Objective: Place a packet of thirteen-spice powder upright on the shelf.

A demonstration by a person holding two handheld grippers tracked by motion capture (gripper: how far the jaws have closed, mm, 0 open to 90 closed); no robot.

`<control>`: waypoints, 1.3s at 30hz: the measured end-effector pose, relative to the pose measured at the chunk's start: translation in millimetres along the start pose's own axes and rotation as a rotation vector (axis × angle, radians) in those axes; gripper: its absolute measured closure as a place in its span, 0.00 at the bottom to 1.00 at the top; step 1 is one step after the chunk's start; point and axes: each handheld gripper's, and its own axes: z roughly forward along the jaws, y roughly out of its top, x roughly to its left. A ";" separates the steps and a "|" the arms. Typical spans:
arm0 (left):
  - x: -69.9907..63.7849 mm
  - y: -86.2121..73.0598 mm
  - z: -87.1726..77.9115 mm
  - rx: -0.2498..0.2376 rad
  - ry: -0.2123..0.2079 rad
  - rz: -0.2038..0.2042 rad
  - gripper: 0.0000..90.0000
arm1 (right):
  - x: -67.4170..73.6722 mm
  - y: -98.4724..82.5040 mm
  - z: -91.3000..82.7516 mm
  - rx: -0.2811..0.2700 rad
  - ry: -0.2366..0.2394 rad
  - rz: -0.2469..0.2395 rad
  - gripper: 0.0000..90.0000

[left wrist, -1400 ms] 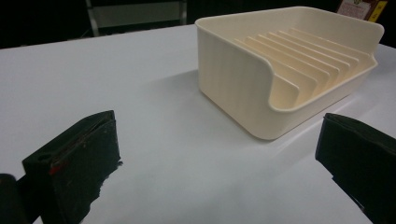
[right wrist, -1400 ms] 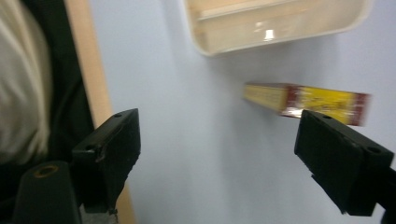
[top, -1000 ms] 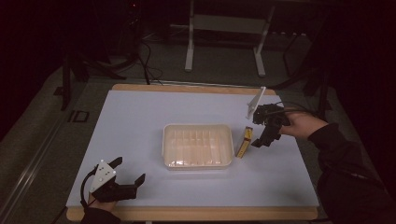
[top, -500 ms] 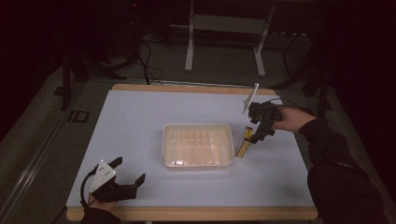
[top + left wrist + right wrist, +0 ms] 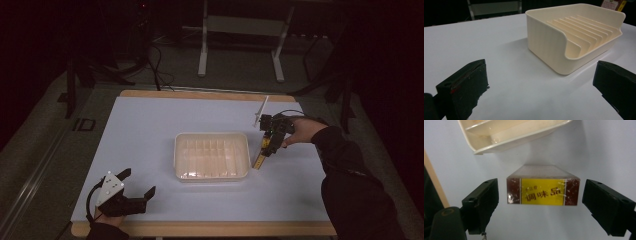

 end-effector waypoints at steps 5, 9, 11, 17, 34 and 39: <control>-0.1 -0.1 0.1 0.001 -0.001 0.000 0.00 | 0.5 2.5 6.1 0.012 0.011 -0.003 0.16; -0.1 -0.1 0.0 0.001 0.000 0.000 0.00 | -2.0 3.2 9.0 0.026 0.026 -0.003 0.20; -0.2 -0.2 0.1 0.003 0.003 0.001 0.00 | -3.0 3.7 10.0 0.027 0.035 -0.007 0.20; -0.1 -0.3 0.0 0.002 0.002 0.000 0.00 | -1.8 6.5 13.2 0.055 0.029 -0.034 0.30; -0.4 -0.3 -0.1 0.001 0.003 -0.003 0.00 | 8.0 1.9 -5.4 0.078 -0.029 -0.160 0.35; -0.1 -0.3 -0.4 -0.001 0.005 -0.001 0.00 | 14.4 -0.4 -16.7 0.069 -0.032 -0.186 0.35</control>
